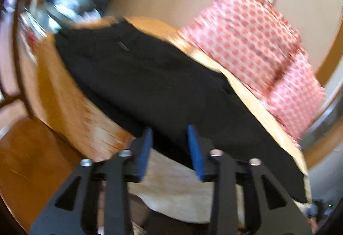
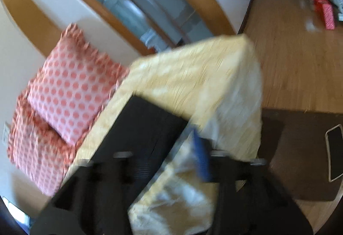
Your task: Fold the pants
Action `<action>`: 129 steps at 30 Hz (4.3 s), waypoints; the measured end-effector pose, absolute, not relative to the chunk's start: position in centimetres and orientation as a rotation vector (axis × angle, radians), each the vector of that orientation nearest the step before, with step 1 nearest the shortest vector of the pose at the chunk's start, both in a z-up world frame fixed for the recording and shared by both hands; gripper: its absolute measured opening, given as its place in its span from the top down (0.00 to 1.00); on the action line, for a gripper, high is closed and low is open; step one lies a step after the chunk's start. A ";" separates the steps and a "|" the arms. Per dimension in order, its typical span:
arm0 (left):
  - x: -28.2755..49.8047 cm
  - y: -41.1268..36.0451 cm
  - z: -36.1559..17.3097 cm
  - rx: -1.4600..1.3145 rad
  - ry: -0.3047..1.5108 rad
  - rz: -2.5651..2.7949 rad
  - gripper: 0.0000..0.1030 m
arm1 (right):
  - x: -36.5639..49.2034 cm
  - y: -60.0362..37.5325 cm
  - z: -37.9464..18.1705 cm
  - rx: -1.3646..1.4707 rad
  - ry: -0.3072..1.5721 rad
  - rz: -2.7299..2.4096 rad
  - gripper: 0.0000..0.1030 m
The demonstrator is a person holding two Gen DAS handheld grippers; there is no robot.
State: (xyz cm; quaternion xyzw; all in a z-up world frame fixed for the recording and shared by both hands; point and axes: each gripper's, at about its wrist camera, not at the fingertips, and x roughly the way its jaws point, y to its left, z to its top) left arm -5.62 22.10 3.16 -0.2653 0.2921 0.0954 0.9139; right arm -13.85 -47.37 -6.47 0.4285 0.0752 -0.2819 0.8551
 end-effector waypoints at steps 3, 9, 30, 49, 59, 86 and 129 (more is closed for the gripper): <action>-6.5 22.8 4.3 -0.507 0.536 0.260 0.47 | -13.0 -48.2 -6.4 0.895 0.173 -0.576 0.47; -4.5 21.4 4.9 -0.482 0.533 0.182 0.32 | -10.8 -47.1 -6.9 0.896 0.226 -0.486 0.57; -3.3 21.2 2.5 -0.499 0.549 0.112 0.21 | 5.1 -15.4 7.0 0.391 0.291 0.484 0.95; -7.6 30.4 0.3 -0.878 0.545 0.128 0.22 | 9.9 4.4 -0.5 0.051 0.715 0.741 0.89; -5.5 31.0 -0.1 -0.956 0.548 0.064 0.22 | 7.3 4.2 -1.1 -0.023 0.649 0.813 0.44; -4.1 30.3 0.1 -0.947 0.580 0.064 0.22 | 5.4 5.4 -1.1 -0.299 0.443 0.606 0.90; -4.2 32.6 1.6 -1.044 0.593 0.293 0.50 | 0.3 -13.8 -0.7 0.108 0.243 0.318 0.14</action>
